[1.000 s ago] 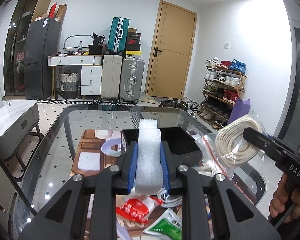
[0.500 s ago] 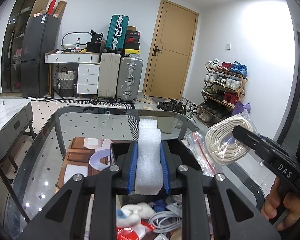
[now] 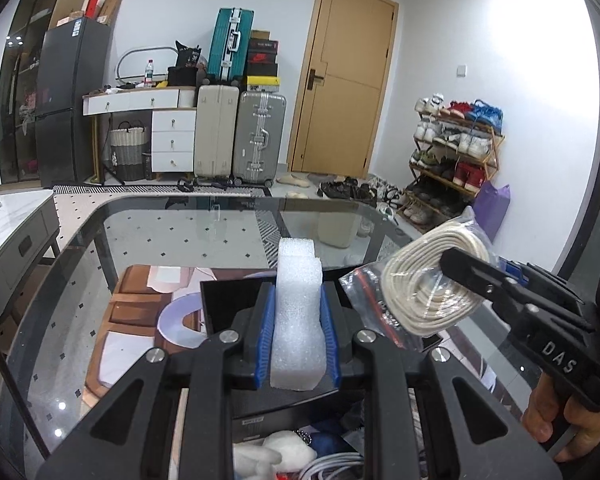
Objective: Organize soft objects
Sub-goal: 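Carry the foam block and rope bag with both grippers over the black box, then release the foam block with the left gripper while the right releases the rope bag into the box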
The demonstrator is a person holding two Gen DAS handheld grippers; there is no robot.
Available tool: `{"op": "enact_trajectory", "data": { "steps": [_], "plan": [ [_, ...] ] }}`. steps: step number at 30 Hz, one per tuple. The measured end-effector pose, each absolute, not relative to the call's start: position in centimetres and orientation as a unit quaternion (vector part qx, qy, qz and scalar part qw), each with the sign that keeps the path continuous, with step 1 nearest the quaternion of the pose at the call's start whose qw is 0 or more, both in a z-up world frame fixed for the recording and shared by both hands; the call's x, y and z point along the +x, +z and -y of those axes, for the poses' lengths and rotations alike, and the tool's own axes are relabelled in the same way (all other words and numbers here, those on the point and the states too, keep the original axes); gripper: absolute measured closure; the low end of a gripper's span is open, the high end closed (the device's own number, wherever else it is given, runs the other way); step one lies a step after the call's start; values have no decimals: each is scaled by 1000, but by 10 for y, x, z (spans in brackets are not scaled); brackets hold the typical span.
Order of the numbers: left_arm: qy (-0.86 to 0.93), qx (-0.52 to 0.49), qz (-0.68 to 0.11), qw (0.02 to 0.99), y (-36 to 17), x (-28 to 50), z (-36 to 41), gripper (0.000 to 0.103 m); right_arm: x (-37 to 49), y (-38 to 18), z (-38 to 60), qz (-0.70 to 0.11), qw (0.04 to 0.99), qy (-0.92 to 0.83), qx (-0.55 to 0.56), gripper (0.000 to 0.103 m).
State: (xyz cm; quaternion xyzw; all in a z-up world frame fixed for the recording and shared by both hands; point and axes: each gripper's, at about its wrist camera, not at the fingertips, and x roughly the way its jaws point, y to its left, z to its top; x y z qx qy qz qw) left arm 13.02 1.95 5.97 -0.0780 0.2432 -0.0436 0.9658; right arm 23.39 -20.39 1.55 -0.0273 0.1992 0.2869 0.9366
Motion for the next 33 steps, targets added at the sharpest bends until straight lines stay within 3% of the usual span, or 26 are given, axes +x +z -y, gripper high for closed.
{"op": "enact_trajectory", "data": {
  "steps": [20, 33],
  "plan": [
    [-39, -47, -301, 952, 35, 147, -3, 82, 268, -37, 177, -270, 914, 290, -92, 83],
    [-37, -47, -302, 951, 34, 144, -8, 82, 263, -42, 186, -319, 901, 287, -55, 83]
  ]
}}
